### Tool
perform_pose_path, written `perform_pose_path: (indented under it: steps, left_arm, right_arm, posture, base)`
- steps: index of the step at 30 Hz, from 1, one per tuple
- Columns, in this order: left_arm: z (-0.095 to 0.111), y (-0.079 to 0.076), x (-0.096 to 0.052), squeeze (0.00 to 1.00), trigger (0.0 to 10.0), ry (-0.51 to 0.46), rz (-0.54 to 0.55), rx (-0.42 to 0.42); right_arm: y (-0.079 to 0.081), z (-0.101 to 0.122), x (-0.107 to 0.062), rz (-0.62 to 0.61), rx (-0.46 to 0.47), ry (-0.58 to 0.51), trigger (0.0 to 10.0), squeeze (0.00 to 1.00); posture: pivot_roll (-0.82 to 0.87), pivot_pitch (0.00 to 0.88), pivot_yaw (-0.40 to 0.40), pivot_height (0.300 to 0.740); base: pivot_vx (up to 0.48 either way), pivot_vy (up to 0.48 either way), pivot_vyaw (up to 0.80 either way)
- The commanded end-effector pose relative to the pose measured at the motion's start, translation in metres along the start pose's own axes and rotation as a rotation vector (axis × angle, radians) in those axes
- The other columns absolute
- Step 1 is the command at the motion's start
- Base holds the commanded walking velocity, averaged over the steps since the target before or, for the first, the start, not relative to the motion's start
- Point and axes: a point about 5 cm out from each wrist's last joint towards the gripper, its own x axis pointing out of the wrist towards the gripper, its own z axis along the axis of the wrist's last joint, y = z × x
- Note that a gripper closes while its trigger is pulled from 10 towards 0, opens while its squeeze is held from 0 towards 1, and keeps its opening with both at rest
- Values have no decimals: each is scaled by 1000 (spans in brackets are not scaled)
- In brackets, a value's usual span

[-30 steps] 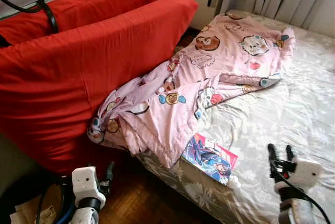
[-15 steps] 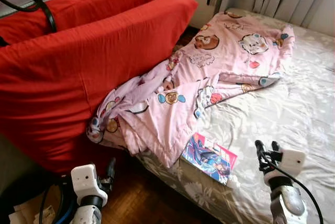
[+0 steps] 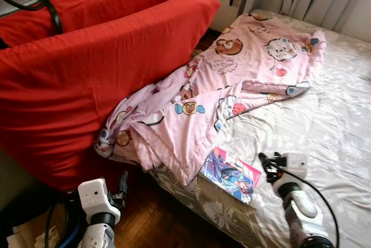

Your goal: Clean up the room

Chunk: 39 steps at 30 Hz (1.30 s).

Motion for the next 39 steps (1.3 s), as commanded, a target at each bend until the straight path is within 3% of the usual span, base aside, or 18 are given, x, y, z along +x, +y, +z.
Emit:
perform_pose_path:
  steps: [1,4,5,11,16,22,29,39]
  left_arm:
    - [-2,3,-4,0,10000,14,19,-15]
    - [-3,3,-8,0,10000,15,19,-17]
    - [-4,3,-12,0,10000,18,23,-18]
    - [-4,8,-21,0,10000,23,32,-8]
    - [5,10,-22,0,10000,3,21,-1]
    - [23,2,-19,0,10000,-48,-59,36]
    - [41,-8,-14,0,10000,-89,-186,113]
    - [46,-3,-11,0,10000,-76,-216,136]
  right_arm:
    - [3,3,1,7,-17,-18,10000,0]
    - [7,14,0,12,4,-99,10000,0]
    - [8,22,-6,12,19,-183,10000,0]
    - [8,26,-30,-18,16,-315,10000,0]
    - [8,8,-55,-24,-28,-274,10000,0]
    - [13,-5,-69,-40,-21,-235,10000,0]
    - [17,-7,-79,-27,-16,-229,10000,0]
    - [12,-13,-81,-9,-40,-187,10000,0]
  posture:
    - [-26,149,-75,740]
    - [-17,153,-78,740]
    - [-11,158,-79,740]
    - [-15,175,-69,740]
    - [-9,198,-50,740]
    - [-15,187,-30,740]
    - [-31,194,-22,740]
    - [-22,195,-15,740]
  base:
    - [0,0,0]
    - [0,0,0]
    - [0,0,0]
    - [0,0,0]
    - [0,0,0]
    - [0,0,0]
    - [0,0,0]
    - [0,0,0]
